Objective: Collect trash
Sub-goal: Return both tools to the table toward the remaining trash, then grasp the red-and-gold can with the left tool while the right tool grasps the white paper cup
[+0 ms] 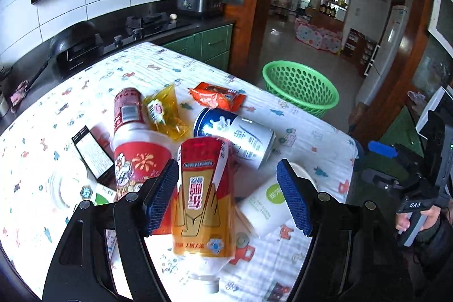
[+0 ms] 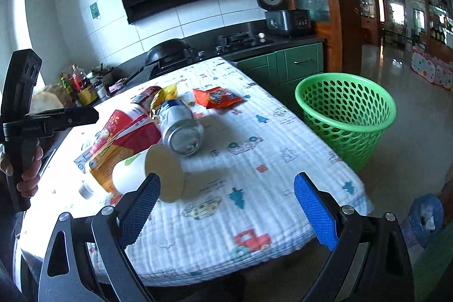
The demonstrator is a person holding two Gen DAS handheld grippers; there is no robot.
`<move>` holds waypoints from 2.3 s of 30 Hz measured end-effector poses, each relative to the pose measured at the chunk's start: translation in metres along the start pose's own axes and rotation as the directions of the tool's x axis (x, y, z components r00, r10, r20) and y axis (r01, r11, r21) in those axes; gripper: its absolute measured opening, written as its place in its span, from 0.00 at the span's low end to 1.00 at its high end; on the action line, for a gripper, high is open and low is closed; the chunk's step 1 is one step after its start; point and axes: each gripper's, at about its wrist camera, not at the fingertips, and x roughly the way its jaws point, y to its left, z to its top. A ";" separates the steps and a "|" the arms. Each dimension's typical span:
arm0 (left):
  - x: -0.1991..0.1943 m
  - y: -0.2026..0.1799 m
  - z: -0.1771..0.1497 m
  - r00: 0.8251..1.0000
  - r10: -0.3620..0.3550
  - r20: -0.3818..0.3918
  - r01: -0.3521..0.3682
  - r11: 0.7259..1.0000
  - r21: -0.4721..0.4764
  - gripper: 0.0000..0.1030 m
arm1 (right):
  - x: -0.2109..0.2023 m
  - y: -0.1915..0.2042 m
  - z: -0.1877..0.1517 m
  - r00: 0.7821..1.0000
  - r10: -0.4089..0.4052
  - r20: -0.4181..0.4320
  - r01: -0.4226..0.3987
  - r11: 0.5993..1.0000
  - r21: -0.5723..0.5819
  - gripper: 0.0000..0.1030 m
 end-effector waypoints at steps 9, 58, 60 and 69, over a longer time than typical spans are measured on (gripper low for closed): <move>0.029 0.013 -0.019 0.996 -0.005 -0.091 0.002 0.999 -0.039 0.69 | 0.006 0.019 -0.003 1.000 0.023 -0.009 -0.023 0.999 -0.023 0.89; 0.091 0.010 -0.004 0.969 -0.032 -0.245 0.041 0.999 0.033 0.66 | 0.090 0.129 -0.036 0.992 -0.088 -0.089 0.075 0.987 -0.139 0.92; 0.091 0.010 -0.004 0.969 -0.033 -0.244 0.042 0.999 0.033 0.66 | 0.093 0.129 -0.035 0.991 -0.098 -0.089 0.085 0.987 -0.137 0.92; 0.094 0.008 -0.003 0.967 -0.024 -0.255 0.033 0.999 0.032 0.66 | 0.101 0.117 -0.029 0.989 -0.101 -0.106 0.090 0.991 -0.098 0.82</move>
